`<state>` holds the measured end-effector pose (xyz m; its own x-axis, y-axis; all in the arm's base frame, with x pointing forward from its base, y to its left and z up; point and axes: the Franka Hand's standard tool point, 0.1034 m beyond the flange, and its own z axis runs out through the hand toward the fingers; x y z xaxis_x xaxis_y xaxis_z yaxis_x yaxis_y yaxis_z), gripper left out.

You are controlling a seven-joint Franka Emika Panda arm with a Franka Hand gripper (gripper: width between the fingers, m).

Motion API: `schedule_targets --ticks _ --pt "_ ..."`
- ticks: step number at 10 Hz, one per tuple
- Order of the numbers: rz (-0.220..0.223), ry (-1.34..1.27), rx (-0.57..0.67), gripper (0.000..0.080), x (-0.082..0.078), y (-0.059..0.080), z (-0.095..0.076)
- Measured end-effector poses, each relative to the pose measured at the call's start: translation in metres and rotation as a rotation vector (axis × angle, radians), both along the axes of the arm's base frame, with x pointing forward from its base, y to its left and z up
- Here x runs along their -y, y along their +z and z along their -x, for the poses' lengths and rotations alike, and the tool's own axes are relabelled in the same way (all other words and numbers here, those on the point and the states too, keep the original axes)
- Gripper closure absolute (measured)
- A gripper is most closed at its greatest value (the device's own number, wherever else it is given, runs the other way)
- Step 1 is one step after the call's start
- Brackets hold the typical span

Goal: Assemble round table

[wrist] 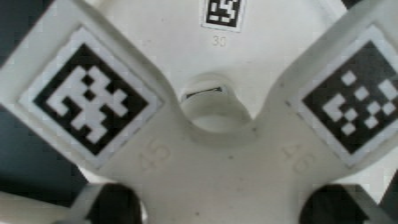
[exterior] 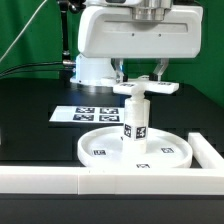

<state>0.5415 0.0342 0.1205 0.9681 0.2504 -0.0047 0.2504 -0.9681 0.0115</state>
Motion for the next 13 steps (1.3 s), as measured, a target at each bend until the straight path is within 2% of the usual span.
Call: schedule_targets --ticks 3,7,13 --pt "0.000 -0.005 -0.002 0.0360 0.001 0.000 0.001" --pt "0.006 0.001 -0.007 0.0360 -0.001 -0.012 0.003" --pt "0.007 0.029 0.022 0.0360 -0.001 -0.013 -0.003"
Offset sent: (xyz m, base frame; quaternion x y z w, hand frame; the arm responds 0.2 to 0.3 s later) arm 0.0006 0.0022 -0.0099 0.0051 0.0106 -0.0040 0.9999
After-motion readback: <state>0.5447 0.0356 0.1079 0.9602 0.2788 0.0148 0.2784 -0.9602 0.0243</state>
